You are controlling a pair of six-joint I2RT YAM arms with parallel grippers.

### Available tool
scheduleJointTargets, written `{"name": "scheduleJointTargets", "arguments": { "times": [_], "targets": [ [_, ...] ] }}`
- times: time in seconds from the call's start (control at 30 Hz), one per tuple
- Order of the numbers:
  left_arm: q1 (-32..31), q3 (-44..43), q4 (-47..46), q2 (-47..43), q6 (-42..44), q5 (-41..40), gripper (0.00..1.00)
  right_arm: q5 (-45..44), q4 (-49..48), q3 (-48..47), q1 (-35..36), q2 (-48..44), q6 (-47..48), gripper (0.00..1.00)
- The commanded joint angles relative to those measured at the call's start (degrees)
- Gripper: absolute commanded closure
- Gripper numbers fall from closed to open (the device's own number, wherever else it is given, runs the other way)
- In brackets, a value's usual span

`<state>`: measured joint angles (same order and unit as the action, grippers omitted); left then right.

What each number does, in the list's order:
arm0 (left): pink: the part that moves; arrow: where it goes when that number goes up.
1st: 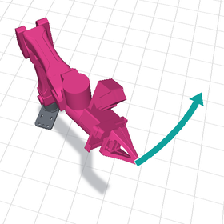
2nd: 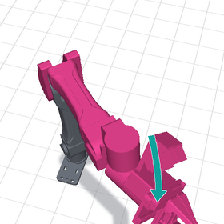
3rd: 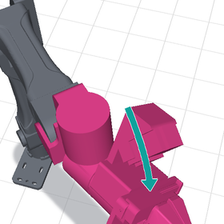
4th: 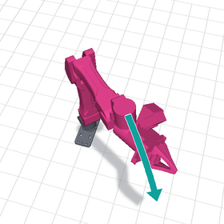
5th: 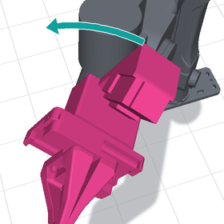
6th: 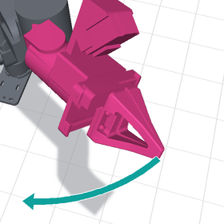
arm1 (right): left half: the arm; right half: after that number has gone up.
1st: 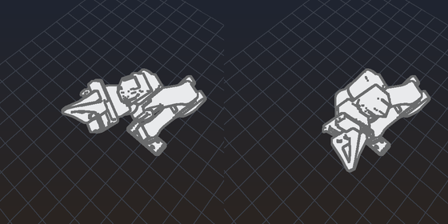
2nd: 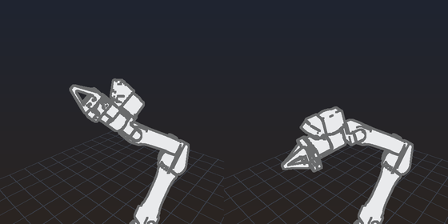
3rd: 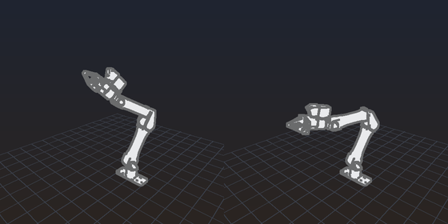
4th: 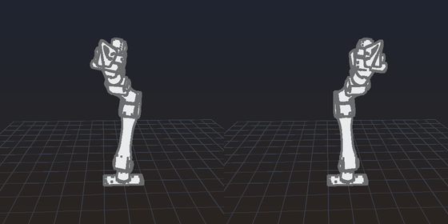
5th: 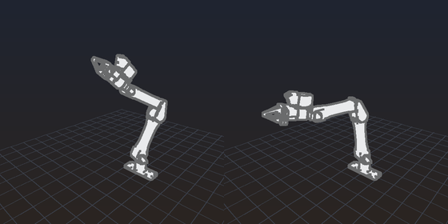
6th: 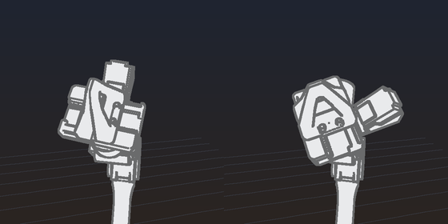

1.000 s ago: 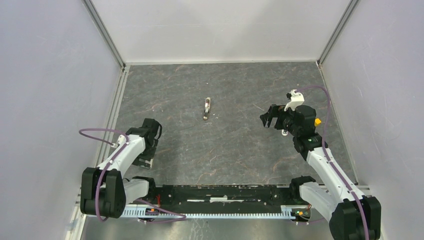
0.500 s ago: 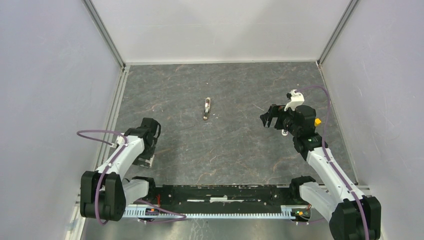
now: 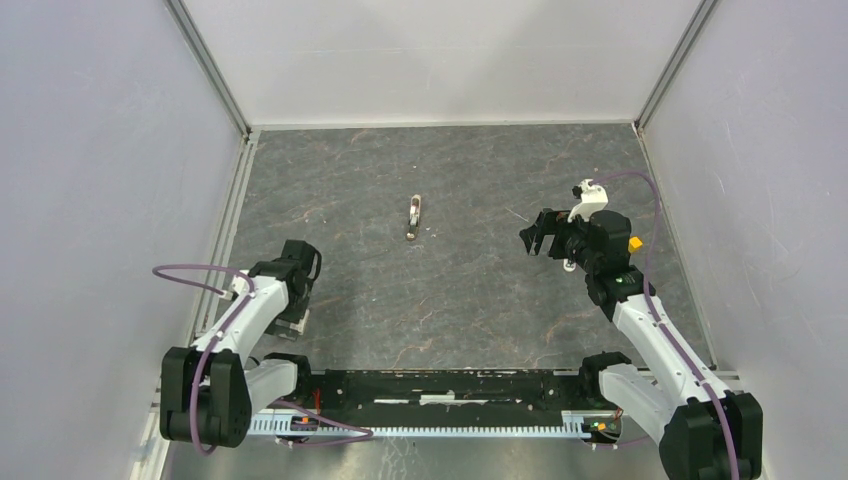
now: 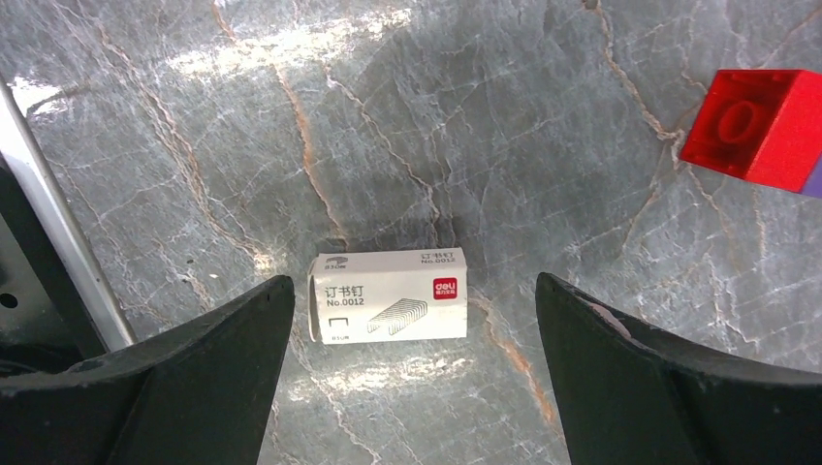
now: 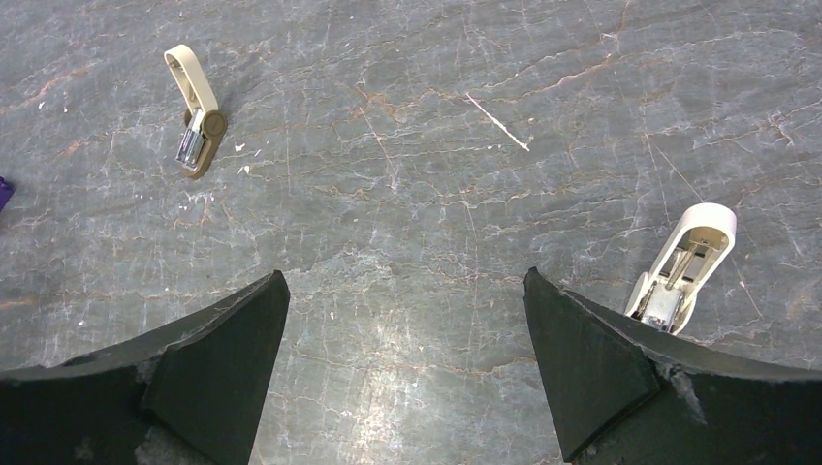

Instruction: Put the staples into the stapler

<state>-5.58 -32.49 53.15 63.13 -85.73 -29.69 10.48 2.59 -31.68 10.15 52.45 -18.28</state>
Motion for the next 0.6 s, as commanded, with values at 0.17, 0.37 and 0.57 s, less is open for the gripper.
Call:
{"name": "scheduleJointTargets", "arguments": {
  "times": [0.17,0.37,0.57],
  "targets": [
    [0.4,2.1,-5.9,1.5,-0.1,-0.7,0.07,-0.1,-2.2,-2.7,0.4,-1.0,-0.7,0.02],
    [0.4,2.7,-5.9,2.8,0.1,-0.8,0.24,0.0,-2.2,-2.8,0.4,-1.4,-0.7,0.02],
    [0.4,2.6,-6.9,2.1,3.1,-1.0,0.3,0.1,-2.2,-2.6,0.5,-1.7,-0.8,0.02]
  ]
}}
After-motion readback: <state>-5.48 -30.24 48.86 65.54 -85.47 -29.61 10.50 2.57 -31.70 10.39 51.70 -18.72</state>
